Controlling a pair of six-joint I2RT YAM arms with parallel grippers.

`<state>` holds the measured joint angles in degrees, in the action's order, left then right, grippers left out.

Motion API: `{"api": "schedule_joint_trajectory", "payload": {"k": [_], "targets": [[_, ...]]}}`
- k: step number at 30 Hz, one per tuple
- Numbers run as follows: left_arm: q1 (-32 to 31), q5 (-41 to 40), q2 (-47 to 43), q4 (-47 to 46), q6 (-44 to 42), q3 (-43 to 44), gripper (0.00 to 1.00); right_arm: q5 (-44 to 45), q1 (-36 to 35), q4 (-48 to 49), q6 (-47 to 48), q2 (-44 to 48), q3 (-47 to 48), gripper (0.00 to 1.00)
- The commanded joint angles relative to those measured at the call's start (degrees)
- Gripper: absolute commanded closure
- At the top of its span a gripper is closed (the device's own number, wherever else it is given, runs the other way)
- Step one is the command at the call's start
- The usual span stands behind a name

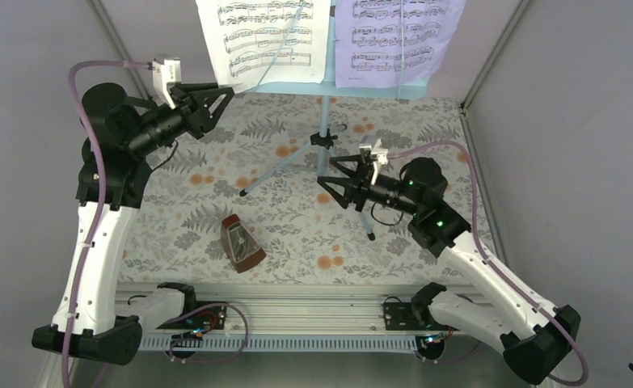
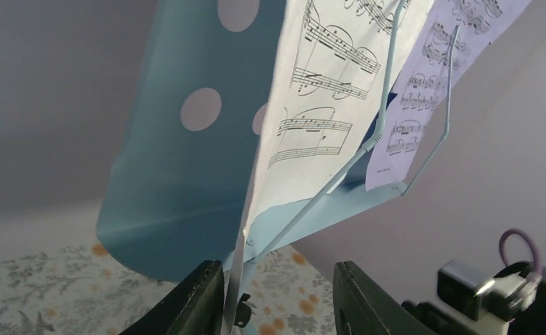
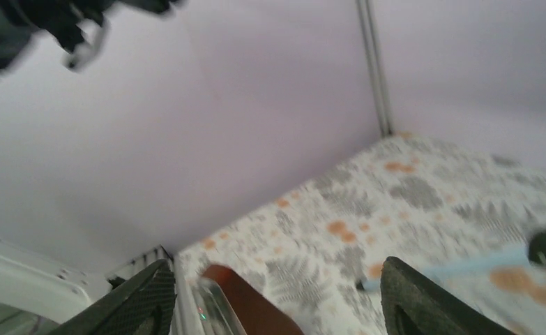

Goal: Pack up the instrument practice props

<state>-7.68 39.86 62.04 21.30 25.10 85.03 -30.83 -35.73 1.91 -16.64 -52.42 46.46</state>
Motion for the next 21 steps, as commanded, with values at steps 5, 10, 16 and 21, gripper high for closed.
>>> {"api": "schedule_joint_trajectory", "payload": {"k": [5,10,16,21], "targets": [[0.6,3.7,0.9,-2.5,1.0,-0.1,0.66,-0.9,-2.4,8.6,-6.5,-6.8,14.9,0.39],[0.6,5.6,2.5,-3.7,1.9,0.1,0.66,-1.2,-3.7,6.0,-8.8,-18.1,29.0,0.43],[0.7,5.9,3.4,-3.6,1.1,1.4,0.84,-0.1,-6.5,5.8,-12.2,-28.8,40.7,0.5],[0.7,4.0,3.5,-1.8,-0.1,1.7,0.97,5.9,-7.0,5.7,-13.4,-33.7,47.5,0.55]]}}
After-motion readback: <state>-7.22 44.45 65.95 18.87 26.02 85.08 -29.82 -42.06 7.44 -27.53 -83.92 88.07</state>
